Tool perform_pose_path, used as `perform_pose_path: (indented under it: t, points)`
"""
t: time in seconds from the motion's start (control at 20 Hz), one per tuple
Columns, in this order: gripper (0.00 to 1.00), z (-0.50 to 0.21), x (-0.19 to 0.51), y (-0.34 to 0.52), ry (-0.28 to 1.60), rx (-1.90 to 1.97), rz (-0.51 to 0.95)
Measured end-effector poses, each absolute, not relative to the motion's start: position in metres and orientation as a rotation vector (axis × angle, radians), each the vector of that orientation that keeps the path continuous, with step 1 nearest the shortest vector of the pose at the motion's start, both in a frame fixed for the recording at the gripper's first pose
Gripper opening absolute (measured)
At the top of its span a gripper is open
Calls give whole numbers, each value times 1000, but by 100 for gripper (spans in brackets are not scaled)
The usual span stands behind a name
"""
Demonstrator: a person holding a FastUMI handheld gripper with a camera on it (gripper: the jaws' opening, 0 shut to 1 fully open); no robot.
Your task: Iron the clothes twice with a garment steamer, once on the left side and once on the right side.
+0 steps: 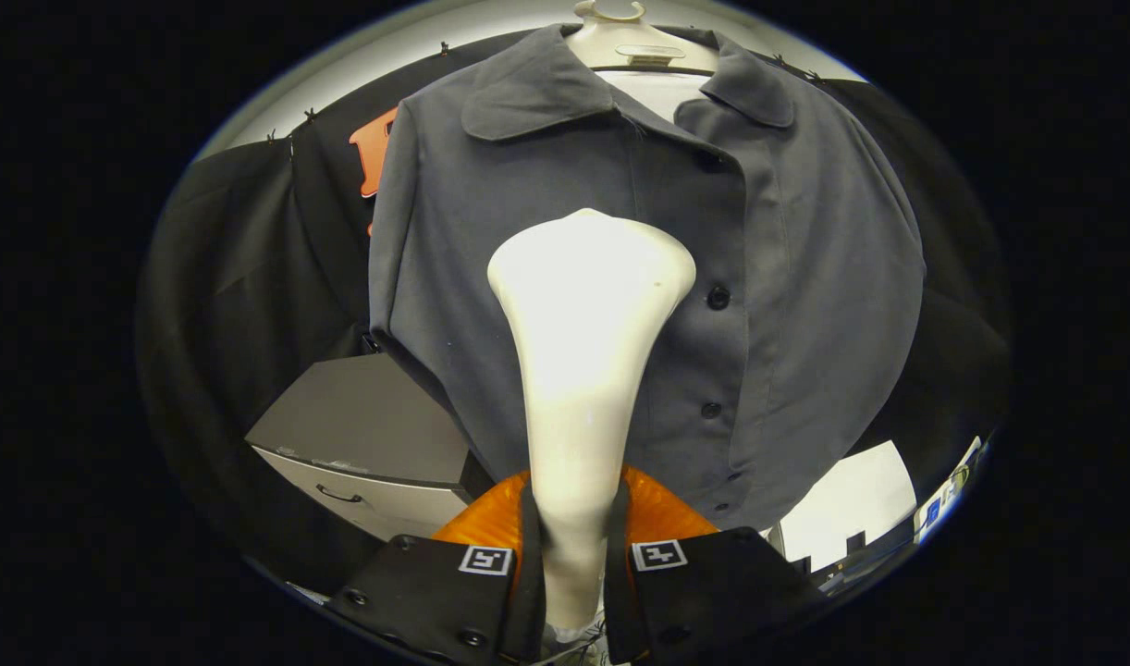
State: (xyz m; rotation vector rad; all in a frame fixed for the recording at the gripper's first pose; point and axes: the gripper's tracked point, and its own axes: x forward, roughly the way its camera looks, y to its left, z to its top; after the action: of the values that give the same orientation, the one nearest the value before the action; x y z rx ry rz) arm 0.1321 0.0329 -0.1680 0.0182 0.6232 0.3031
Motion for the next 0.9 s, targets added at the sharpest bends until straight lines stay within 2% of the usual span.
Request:
perform_pose_path:
  t: [0.9]
  points:
    - [33, -237, 105, 1, 770, 17, 295]
